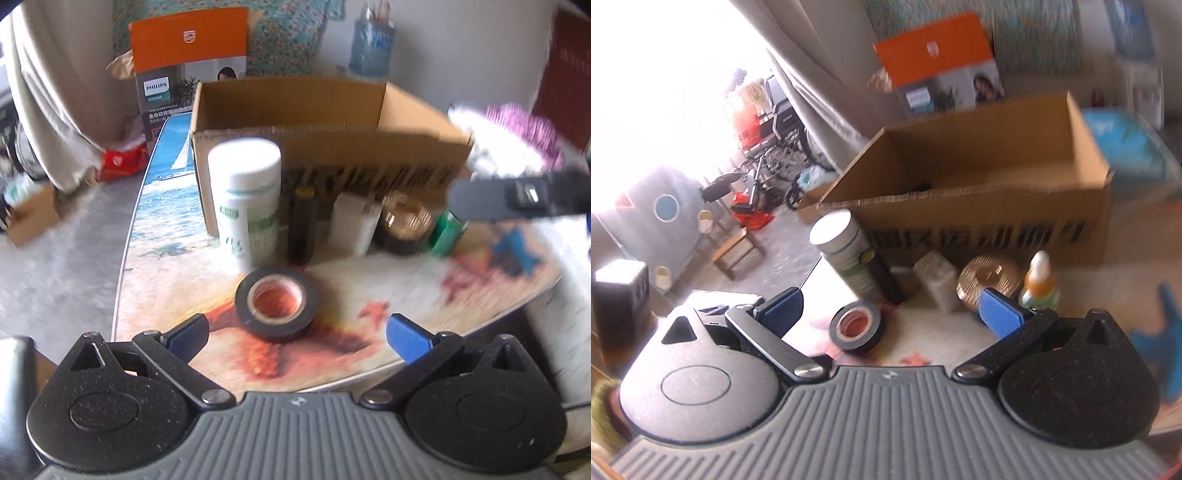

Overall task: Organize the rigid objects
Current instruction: 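Move the open right gripper back to the black tape roll, then grasp the black electrical tape roll by its rim with the right gripper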

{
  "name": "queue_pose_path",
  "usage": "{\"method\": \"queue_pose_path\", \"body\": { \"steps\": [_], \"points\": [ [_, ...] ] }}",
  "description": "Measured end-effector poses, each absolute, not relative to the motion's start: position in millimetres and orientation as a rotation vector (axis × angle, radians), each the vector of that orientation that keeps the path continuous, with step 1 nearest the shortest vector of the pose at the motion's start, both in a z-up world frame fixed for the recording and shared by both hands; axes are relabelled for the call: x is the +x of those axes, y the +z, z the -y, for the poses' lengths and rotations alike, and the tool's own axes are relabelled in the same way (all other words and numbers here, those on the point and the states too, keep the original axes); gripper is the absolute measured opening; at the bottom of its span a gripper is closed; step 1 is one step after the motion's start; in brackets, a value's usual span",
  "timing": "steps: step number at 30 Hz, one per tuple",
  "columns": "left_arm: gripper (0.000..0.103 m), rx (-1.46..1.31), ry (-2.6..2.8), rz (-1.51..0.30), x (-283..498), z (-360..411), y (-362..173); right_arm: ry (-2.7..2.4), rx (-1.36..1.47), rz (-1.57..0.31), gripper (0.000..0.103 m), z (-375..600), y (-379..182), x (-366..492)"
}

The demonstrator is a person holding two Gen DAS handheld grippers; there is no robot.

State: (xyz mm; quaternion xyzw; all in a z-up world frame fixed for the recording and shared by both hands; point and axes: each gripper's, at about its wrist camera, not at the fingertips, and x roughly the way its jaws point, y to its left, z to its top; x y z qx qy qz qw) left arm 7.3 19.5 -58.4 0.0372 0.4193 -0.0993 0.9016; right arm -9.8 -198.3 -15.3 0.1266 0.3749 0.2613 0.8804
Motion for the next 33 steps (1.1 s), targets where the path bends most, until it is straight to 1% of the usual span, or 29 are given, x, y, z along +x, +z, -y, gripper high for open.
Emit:
{"method": "queue_pose_path", "body": {
  "steps": [2,6,10,11,14,16,17,19,22,25,33],
  "points": [
    [0.102,0.12,-0.19,-0.874,10,-14,-65,0.541,0.256,-0.823,0.102,189,-25,-3],
    [0.097,0.142,-0.179,-0.882,19,-13,-76,0.573,0.259,-0.89,0.102,170,-41,13],
    [0.086,0.134,-0.187,-0.896,30,-18,-83,0.598,0.274,-0.946,0.101,153,-54,31],
    [0.085,0.134,-0.19,-0.903,33,-18,-85,0.603,0.279,-0.961,0.101,150,-57,35],
    [0.077,0.128,-0.198,-0.922,41,-20,-91,0.617,0.301,-1.007,0.092,140,-67,48],
    [0.072,0.115,-0.205,-0.935,46,-21,-95,0.622,0.312,-1.041,0.078,134,-75,56],
    [0.072,0.104,-0.208,-0.938,47,-23,-96,0.627,0.315,-1.056,0.074,130,-79,60],
    [0.072,0.098,-0.216,-0.93,47,-24,-95,0.628,0.314,-1.084,0.063,123,-86,66],
    [0.071,0.092,-0.228,-0.929,47,-24,-95,0.634,0.294,-1.104,0.051,113,-93,73],
    [0.071,0.077,-0.259,-0.933,46,-22,-94,0.645,0.286,-1.122,0.044,107,-100,76],
    [0.07,0.065,-0.373,-0.954,33,-1,-93,0.604,0.268,-1.128,0.044,120,-99,65]
  ]
}}
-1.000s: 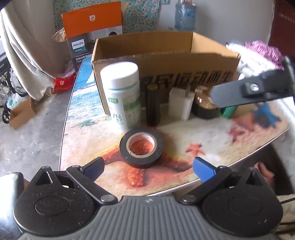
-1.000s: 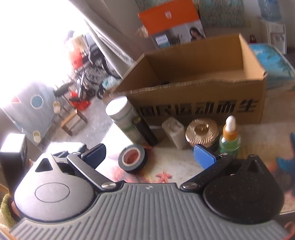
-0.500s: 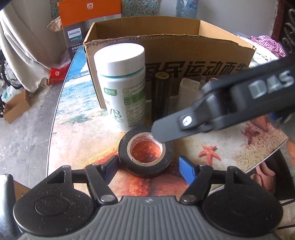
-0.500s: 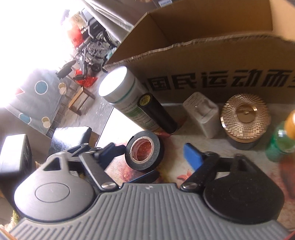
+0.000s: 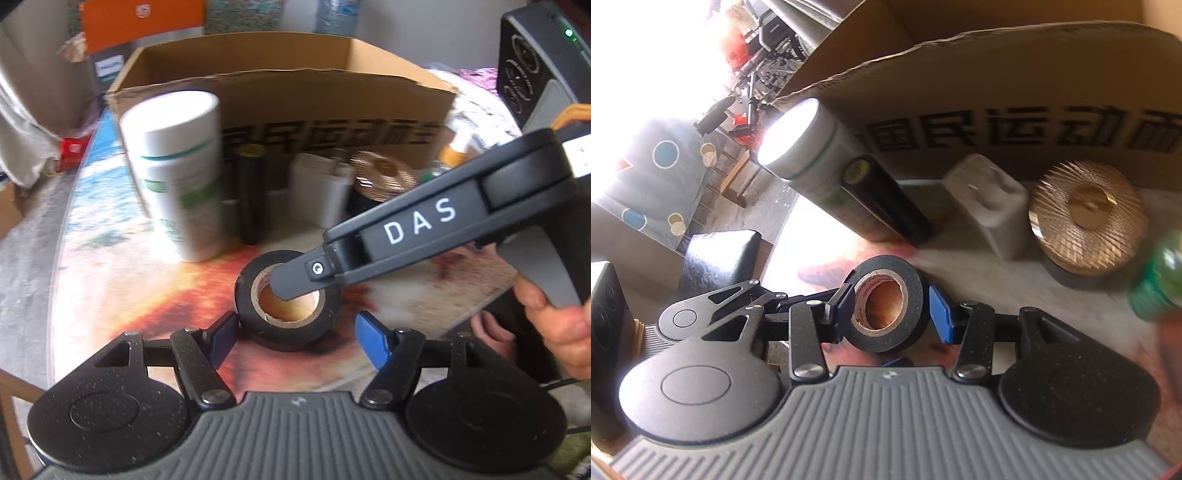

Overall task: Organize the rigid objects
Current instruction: 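Grasp the black electrical tape roll by its rim with the right gripper, then carry the tape roll into the box and open the right gripper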

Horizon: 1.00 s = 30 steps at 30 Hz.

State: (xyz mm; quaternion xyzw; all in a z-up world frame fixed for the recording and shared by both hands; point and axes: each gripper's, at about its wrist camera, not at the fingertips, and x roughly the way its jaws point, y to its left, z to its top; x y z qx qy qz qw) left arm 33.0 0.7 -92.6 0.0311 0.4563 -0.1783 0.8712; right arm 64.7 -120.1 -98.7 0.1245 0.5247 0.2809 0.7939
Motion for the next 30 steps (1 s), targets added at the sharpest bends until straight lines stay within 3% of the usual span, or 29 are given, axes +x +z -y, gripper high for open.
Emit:
{"method": "queue_pose_path", "body": {
  "steps": [17,22,30],
  "points": [
    [0.071,0.228,-0.368,-0.939,35,35,-101,0.576,0.145,-1.06,0.043,125,-106,49],
    [0.065,0.215,-0.359,-0.938,35,34,-102,0.586,0.086,-1.051,0.031,118,-105,51],
    [0.065,0.202,-0.345,-0.923,31,32,-98,0.591,0.043,-1.034,0.019,114,-107,50]
  ]
}}
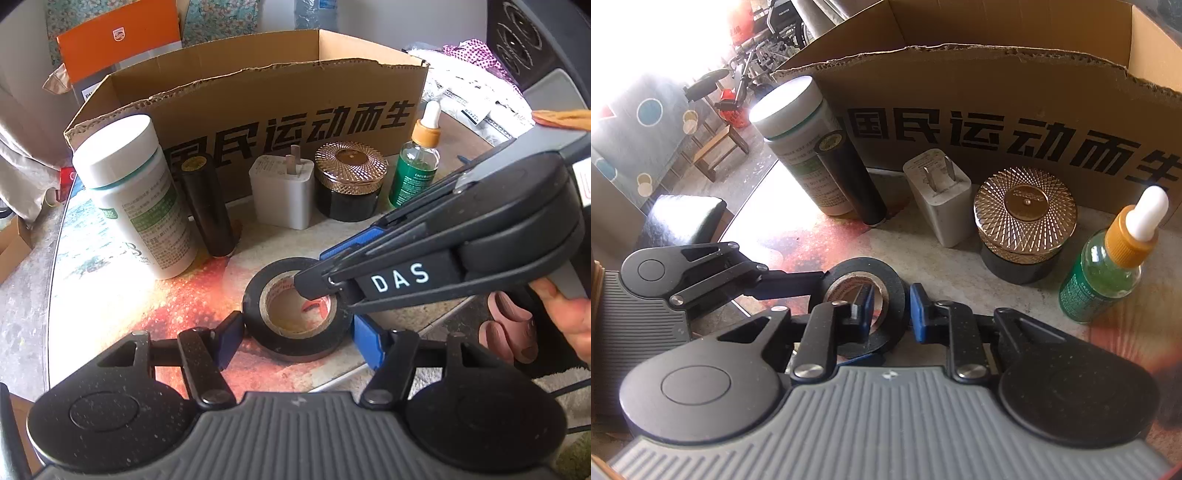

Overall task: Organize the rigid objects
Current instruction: 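Carry the tape roll into the box and open the right gripper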

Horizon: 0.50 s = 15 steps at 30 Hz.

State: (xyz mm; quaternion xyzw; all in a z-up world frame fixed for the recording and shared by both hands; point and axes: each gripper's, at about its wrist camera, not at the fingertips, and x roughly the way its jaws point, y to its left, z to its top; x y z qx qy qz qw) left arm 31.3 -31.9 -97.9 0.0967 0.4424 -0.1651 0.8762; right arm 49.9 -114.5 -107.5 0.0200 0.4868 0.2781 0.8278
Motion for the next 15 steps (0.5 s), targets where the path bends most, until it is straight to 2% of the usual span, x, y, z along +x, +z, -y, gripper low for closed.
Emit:
{"method": "queue_pose_path", "body": {
  "steps": [6,15],
  "points": [
    [0.065,0.188,-0.335,-0.856,19,25,-73,0.595,0.035,-0.984,0.018,115,-88,40],
    [0.065,0.23,-0.241,-0.603,16,16,19,0.643,-0.098,-0.708,0.019,104,17,34]
  ]
}}
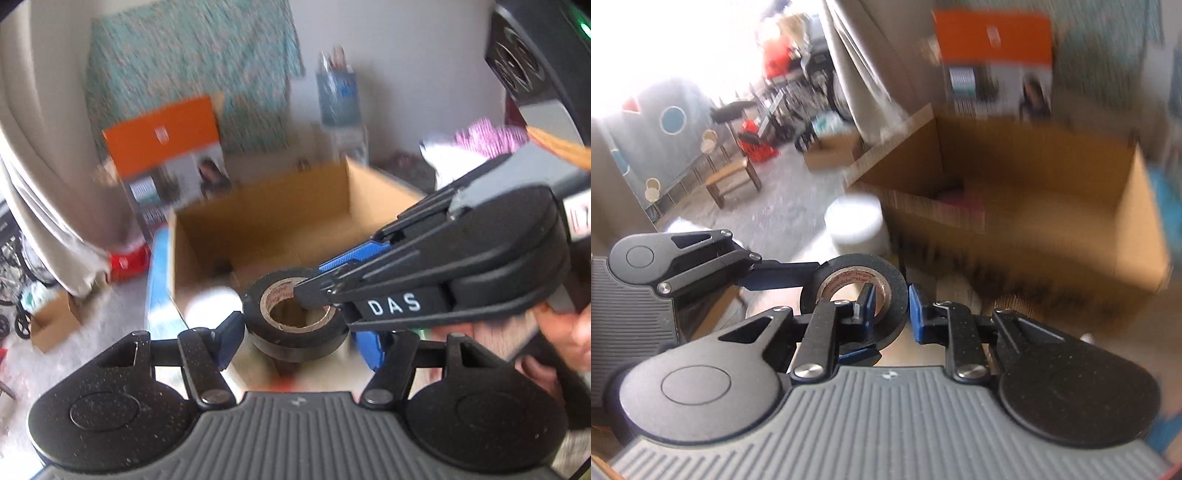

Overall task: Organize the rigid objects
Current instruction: 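Carry the tape roll into the box and open the right gripper, then move the open right gripper to the green dropper bottle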

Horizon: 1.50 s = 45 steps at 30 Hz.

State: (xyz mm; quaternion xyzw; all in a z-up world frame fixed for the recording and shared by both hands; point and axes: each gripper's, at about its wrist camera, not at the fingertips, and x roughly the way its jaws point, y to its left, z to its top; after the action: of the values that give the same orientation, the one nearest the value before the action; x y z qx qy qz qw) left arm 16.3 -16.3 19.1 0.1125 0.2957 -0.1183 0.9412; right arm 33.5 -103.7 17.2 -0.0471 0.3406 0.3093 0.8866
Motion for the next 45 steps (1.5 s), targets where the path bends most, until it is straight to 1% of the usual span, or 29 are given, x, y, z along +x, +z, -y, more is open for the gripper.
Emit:
{"method": "queue_pose_path", "body": {
  "steps": [5,8,11,18,22,28,33,40,41,43,45],
  "points": [
    [0.065,0.169,-0.236,-0.571,57,7,52,0.654,-0.161,-0.621,0.019,103,67,70],
    [0.065,0.16,-0.246,-0.605,96,8,57,0.663,-0.179,-0.643,0.019,103,85,110],
    [0.065,0.142,-0.269,-0.687,139,7,55,0.661,-0.185,-0.719,0.019,101,87,159],
    [0.065,0.095,-0.316,-0.939,245,7,18,0.634,-0.116,-0.954,0.019,103,45,272],
    [0.065,0.093,-0.313,-1.034,281,9,-7,0.612,-0.045,-1.055,0.018,108,7,317],
    [0.065,0.09,-0.294,-1.138,322,10,-39,0.582,0.028,-1.151,0.018,106,-40,360],
    [0.065,0.122,-0.262,-1.172,335,14,-53,0.567,0.061,-1.192,0.019,101,-66,381],
    [0.067,0.071,-0.222,-1.217,348,5,-65,0.549,0.104,-1.192,0.02,94,-82,391],
    [0.068,0.064,-0.22,-1.218,348,4,-64,0.547,0.109,-1.192,0.02,95,-83,392],
    [0.073,0.057,-0.217,-1.211,347,2,-62,0.538,0.112,-1.188,0.021,96,-83,394],
    [0.074,0.05,-0.222,-1.198,342,2,-57,0.54,0.12,-1.182,0.021,98,-80,393]
  ]
}}
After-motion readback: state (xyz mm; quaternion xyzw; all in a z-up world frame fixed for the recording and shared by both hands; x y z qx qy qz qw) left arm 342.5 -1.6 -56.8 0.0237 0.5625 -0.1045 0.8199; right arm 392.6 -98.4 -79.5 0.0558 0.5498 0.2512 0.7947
